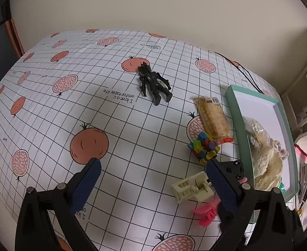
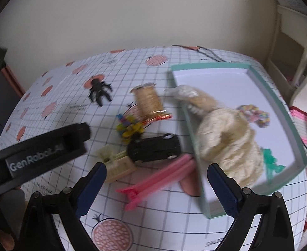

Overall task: Organize objects
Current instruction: 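Close right tool on the pink hair rollers while left tool reaches the white claw clip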

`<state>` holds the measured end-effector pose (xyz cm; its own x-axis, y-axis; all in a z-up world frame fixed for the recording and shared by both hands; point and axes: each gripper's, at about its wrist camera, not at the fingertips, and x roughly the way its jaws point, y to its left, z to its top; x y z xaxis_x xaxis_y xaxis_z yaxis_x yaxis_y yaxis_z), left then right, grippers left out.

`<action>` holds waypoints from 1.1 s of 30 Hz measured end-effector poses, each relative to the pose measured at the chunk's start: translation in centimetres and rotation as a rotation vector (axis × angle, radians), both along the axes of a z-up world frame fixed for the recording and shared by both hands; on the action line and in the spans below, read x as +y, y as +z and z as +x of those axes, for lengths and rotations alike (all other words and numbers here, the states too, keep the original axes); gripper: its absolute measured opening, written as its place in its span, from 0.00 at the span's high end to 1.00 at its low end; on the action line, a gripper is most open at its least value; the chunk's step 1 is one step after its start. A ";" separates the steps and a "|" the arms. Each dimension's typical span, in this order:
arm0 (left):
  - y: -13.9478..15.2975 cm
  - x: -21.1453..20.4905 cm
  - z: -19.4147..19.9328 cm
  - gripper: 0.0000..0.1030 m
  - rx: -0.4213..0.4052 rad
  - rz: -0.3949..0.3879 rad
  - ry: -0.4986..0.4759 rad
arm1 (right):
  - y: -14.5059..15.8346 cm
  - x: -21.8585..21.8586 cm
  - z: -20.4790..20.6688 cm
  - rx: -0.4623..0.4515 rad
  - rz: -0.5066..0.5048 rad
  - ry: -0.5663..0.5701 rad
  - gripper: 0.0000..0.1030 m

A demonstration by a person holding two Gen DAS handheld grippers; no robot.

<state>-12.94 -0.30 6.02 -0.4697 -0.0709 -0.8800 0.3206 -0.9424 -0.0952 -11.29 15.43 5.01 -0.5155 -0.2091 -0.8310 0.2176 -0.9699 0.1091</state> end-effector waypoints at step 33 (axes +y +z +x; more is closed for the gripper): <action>-3.2 2.3 -0.6 0.02 -0.147 0.092 -0.157 | -4.4 -0.4 -1.3 -0.179 0.051 -0.040 0.28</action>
<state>-13.51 1.99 2.83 -0.3352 0.0761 -0.9391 0.1879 -0.9713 -0.1458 -12.60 15.02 0.64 -0.3657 -0.1463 -0.9192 0.1602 -0.9827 0.0927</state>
